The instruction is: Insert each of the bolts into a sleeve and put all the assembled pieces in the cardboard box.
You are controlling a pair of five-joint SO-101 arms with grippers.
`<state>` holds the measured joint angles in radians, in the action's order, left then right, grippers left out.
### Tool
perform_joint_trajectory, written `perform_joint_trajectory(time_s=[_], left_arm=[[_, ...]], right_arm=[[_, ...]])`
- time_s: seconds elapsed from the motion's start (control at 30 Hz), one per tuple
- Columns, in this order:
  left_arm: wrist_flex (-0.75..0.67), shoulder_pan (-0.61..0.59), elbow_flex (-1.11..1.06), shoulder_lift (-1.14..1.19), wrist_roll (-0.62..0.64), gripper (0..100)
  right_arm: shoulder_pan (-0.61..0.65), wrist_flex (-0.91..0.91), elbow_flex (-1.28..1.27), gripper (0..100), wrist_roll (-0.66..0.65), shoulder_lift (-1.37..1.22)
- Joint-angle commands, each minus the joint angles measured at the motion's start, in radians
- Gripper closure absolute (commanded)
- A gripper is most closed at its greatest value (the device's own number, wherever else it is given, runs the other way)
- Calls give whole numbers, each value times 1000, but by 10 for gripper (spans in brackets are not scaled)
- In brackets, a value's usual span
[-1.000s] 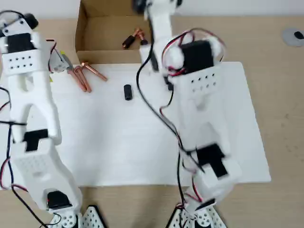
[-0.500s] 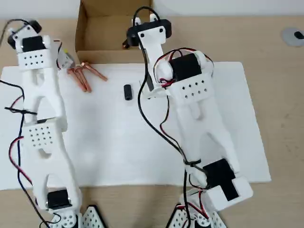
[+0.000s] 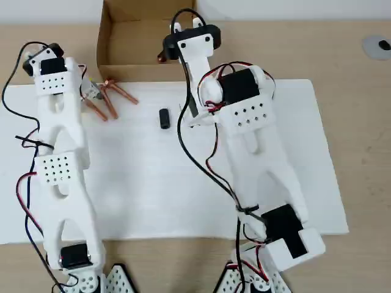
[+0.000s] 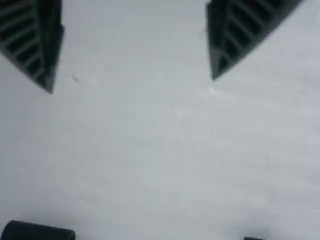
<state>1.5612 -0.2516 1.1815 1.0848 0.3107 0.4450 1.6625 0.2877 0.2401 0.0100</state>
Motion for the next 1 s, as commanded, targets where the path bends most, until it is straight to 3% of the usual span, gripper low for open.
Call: perform_joint_trajectory(time_s=[0.0, 0.23, 0.63, 0.97], left_arm=[[32, 0, 140, -45, -5, 768], [97, 0, 334, -45, 26, 768], [87, 9, 23, -44, 130, 768], [-34, 41, -109, -44, 137, 768]], right_arm=[[19, -9, -2, 754, 11, 54], [19, -17, -27, 754, 11, 53], [15, -17, -65, 754, 11, 53], [15, -11, -65, 754, 11, 54]])
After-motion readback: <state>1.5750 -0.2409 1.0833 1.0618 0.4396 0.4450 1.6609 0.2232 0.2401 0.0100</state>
